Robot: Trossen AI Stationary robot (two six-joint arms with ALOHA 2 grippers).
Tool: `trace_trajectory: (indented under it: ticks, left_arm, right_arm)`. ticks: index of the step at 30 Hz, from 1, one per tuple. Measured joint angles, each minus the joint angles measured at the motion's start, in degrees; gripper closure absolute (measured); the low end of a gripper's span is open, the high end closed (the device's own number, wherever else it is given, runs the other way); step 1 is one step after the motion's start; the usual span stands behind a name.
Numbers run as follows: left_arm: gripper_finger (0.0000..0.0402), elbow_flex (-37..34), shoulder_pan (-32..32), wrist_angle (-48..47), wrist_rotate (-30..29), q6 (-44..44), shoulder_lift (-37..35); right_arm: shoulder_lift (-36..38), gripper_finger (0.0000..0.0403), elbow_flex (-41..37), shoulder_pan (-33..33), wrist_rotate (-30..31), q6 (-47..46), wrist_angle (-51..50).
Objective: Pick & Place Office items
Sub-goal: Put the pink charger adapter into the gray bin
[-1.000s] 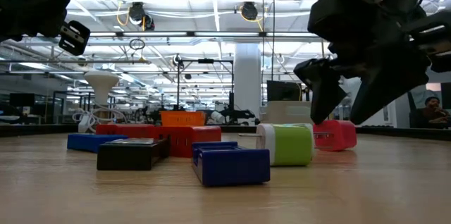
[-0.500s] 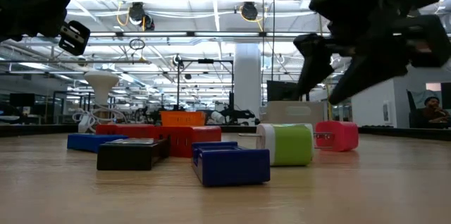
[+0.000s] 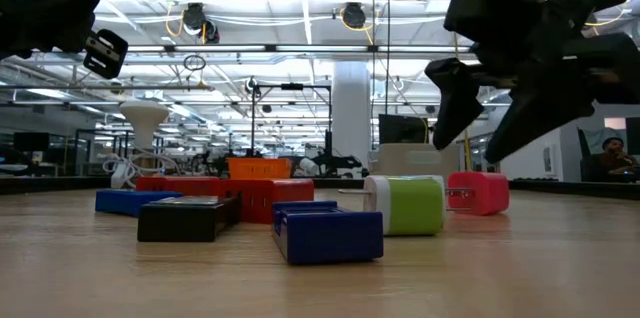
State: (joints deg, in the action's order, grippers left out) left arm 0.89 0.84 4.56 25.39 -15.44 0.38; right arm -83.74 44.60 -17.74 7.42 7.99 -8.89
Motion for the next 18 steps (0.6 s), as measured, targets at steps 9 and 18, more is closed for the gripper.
trace_trajectory:
  ticks: [9, 18]
  left_arm:
    - [0.0378, 0.0, 0.0, -0.02, 0.0, 0.0, 0.0]
    - [0.0378, 0.0, 0.0, 0.0, 0.0, 0.0, 0.0]
  right_arm:
    - [0.04, 0.0115, -0.42, 0.02, -1.83, -0.04, 0.9]
    - [0.02, 0.0117, -4.73, 0.17, -3.01, -1.3, 4.43]
